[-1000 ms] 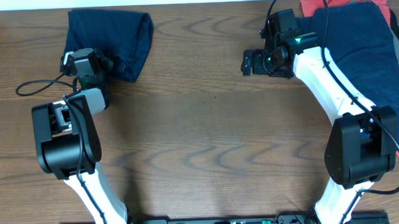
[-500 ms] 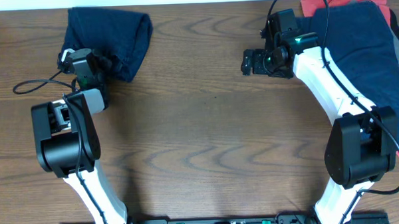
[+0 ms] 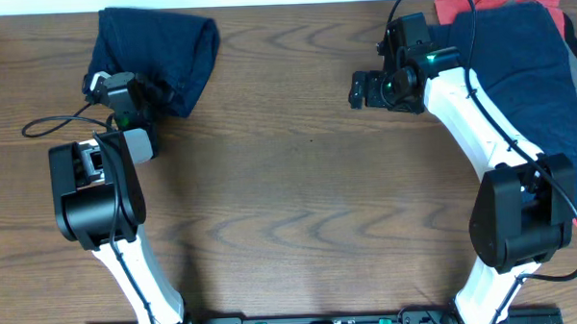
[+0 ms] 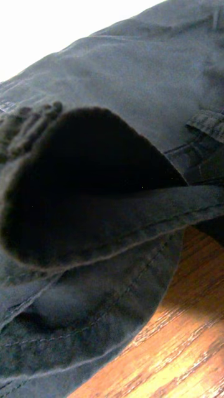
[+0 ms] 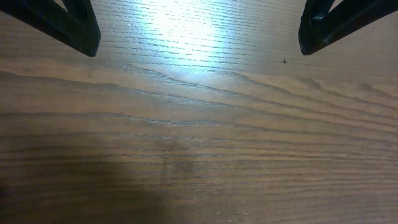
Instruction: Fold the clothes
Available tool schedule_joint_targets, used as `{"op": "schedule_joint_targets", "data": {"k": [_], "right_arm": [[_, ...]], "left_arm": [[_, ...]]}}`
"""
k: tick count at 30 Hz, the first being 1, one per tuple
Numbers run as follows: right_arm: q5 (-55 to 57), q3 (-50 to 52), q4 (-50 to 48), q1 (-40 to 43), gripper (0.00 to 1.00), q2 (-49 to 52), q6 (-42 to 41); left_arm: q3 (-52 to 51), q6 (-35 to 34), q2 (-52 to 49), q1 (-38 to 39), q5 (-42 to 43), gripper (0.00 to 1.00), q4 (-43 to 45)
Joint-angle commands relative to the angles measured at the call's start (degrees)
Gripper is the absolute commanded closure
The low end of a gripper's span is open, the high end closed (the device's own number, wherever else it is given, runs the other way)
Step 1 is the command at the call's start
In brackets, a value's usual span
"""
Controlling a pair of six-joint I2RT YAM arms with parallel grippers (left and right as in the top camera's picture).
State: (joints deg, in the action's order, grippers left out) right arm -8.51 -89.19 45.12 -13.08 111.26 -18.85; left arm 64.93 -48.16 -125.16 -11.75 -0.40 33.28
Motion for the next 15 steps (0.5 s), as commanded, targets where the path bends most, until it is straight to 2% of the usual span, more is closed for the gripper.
{"op": "schedule_joint_targets", "data": {"k": [1, 5, 10, 15], "right_arm": [[0.63, 0.22, -0.11, -0.33, 0.01, -0.52, -0.61], [0.66, 0.22, 0.04, -0.33, 0.01, -0.52, -0.61], [1.11, 0.22, 0.04, -0.35, 0.01, -0.52, -0.61], [1.46, 0.22, 0.07, -0.33, 0.01, -0.52, -0.61]], "left_arm": [[1.55, 0.96, -1.16, -0.96, -1.73, 0.94, -0.04], [1.55, 0.39, -1.16, -1.29, -1.75, 0.94, -0.68], [1.55, -6.60, -1.16, -1.77, -1.77, 0.94, -4.74], [1.55, -10.75, -1.16, -2.05, -1.84, 0.94, -4.72]]}}
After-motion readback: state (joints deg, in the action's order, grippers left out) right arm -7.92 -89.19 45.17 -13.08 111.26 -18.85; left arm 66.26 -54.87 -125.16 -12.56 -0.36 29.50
